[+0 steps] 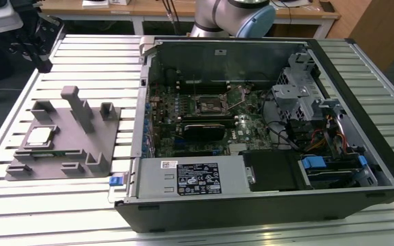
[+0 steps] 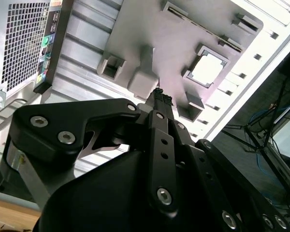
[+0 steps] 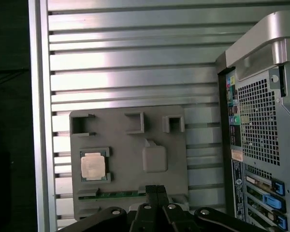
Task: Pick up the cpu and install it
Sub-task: 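Reach for the cpu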
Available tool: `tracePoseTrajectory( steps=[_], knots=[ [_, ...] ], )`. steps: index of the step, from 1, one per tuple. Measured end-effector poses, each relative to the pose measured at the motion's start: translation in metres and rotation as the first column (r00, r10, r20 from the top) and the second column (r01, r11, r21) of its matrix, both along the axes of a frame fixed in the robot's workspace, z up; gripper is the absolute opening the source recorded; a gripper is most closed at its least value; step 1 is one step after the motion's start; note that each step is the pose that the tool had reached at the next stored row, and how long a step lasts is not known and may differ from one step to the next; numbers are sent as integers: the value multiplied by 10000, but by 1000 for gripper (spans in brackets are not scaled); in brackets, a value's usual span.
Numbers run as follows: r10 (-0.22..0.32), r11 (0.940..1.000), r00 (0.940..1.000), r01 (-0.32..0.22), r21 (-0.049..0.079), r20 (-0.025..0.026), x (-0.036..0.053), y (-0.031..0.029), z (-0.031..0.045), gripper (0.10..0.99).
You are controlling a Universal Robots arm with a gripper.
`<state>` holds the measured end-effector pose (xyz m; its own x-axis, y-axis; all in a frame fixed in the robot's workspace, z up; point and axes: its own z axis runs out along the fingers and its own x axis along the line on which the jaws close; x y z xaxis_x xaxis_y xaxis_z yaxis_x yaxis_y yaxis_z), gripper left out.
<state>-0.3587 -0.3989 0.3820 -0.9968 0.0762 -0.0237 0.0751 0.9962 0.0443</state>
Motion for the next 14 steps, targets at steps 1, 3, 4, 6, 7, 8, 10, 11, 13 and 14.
tracePoseTrajectory(
  steps=[1,3,4,6,7,8,10,11,13,14],
  knots=[
    [0,10000,10000,0,0,-1,-12,0,-1,106],
    [0,10000,10000,0,0,-1,-36,0,-3,106],
    [0,10000,10000,0,0,-2,-47,0,-4,106],
    [-1,10000,10000,1,0,-3,-71,0,-6,106],
    [-1,10000,10000,1,0,-2,-83,0,-7,106],
    [-1,10000,10000,1,0,-3,-96,0,-7,106],
    [-1,10000,10000,1,0,-4,-123,0,-9,106],
    [-1,10000,10000,1,0,-4,-137,0,-10,106],
    [-1,10000,10000,1,0,-5,-168,0,-11,106],
    [-1,10000,10000,1,0,-4,-181,0,-12,106]
  ],
)
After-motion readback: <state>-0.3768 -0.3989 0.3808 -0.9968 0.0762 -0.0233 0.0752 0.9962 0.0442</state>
